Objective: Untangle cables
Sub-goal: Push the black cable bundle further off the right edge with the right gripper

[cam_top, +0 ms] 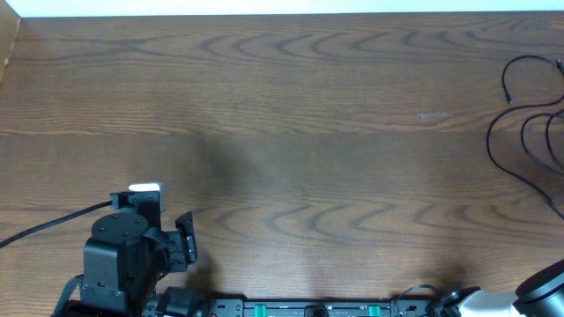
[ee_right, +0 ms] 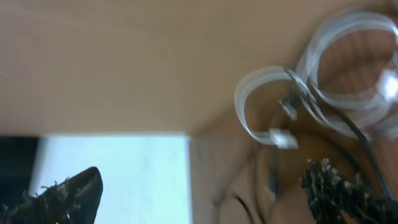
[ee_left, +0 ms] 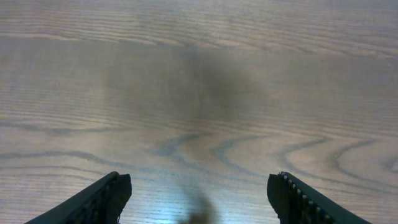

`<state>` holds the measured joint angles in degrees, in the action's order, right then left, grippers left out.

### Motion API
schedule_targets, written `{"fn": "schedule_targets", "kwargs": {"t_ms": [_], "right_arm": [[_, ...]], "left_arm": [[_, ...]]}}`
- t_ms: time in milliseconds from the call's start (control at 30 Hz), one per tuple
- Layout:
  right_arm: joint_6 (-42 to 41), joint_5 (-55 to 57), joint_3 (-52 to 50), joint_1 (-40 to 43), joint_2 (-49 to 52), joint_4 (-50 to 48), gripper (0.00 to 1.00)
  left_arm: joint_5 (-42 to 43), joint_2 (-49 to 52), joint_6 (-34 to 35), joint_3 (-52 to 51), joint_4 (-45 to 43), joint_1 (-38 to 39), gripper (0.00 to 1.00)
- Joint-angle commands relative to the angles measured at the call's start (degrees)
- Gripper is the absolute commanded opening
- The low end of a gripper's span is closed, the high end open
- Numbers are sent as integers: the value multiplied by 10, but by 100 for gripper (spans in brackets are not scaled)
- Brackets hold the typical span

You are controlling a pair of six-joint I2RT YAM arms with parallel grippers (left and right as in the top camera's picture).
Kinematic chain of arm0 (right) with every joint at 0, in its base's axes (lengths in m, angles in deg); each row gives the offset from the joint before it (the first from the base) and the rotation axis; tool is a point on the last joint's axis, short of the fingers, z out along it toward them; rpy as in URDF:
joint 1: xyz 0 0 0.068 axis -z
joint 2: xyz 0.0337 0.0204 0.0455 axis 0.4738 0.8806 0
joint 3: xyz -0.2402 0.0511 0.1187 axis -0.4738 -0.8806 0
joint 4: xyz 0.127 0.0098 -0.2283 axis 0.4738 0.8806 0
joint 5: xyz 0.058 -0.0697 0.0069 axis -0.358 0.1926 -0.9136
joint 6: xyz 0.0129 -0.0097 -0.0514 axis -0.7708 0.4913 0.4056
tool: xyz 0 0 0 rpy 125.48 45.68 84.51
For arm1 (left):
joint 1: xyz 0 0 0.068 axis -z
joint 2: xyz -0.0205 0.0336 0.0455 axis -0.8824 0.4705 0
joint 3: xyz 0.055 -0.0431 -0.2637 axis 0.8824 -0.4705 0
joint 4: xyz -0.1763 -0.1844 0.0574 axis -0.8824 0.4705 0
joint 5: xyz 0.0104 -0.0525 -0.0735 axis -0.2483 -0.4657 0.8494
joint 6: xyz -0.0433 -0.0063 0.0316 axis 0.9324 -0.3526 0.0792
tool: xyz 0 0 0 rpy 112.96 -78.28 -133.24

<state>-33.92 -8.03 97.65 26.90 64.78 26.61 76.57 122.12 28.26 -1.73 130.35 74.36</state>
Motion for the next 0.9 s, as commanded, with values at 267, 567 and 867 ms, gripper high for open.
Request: {"fn": "schedule_targets", "kwargs": {"t_ms": [267,567,867], "right_arm": [[316,-184,4,-138,5,86,97],[767,-77,3,-278,5,235,99],[681,233,3,-278,5,385,95]], "left_arm": [[-1,0,1,-10,-2,-2,76],[-1,0,1,-10,-2,-2,76],[-1,0,1,-10,-2,-2,76]]}}
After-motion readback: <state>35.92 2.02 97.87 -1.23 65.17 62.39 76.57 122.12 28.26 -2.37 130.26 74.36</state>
